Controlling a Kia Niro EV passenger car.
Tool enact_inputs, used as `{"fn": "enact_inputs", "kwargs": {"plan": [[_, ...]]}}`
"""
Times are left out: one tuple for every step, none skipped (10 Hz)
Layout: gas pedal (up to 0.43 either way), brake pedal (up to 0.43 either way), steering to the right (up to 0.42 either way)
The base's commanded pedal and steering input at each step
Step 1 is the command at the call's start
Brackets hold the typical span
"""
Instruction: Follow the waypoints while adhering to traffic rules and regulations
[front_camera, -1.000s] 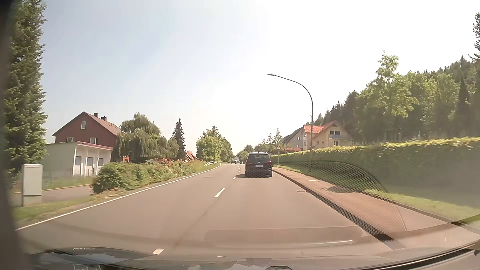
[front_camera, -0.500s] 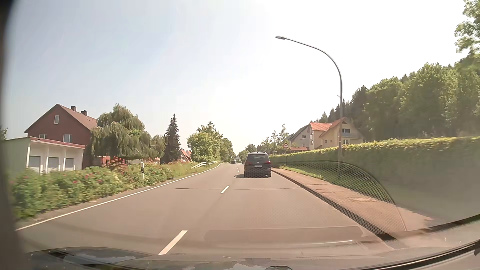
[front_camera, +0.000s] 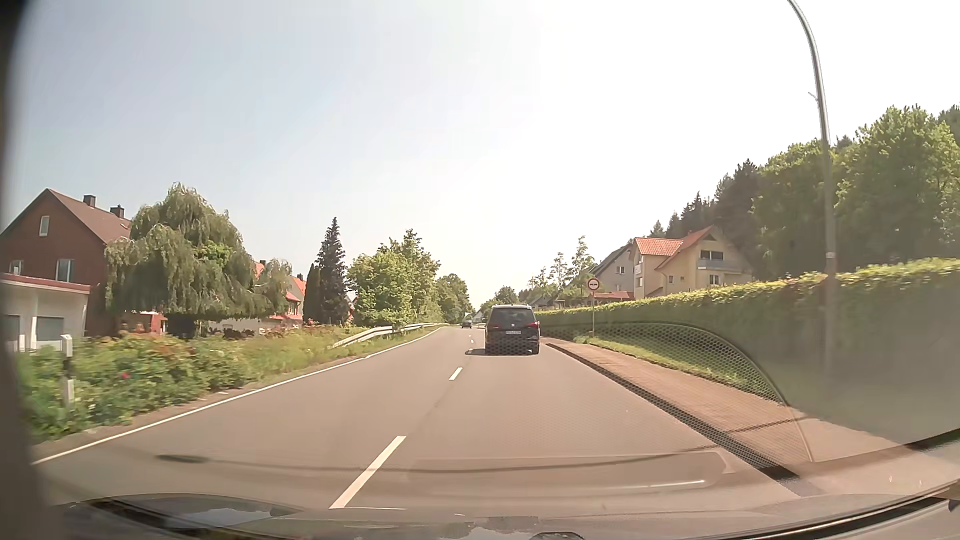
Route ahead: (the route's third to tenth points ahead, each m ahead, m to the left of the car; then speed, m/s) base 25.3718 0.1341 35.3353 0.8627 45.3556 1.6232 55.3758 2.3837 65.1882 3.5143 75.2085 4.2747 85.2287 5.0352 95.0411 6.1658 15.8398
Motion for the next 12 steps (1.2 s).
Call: {"fn": "enact_inputs", "kwargs": {"plan": [[0.22, 0.0, -0.004], [0.22, 0.0, -0.004], [0.22, 0.0, -0.004], [0.22, 0.0, -0.004], [0.22, 0.0, -0.004], [0.22, 0.0, -0.004], [0.22, 0.0, -0.005], [0.197, 0.0, -0.006], [0.177, 0.0, -0.006], [0.157, 0.0, -0.007], [0.157, 0.0, -0.009], [0.13, 0.0, -0.009]]}}
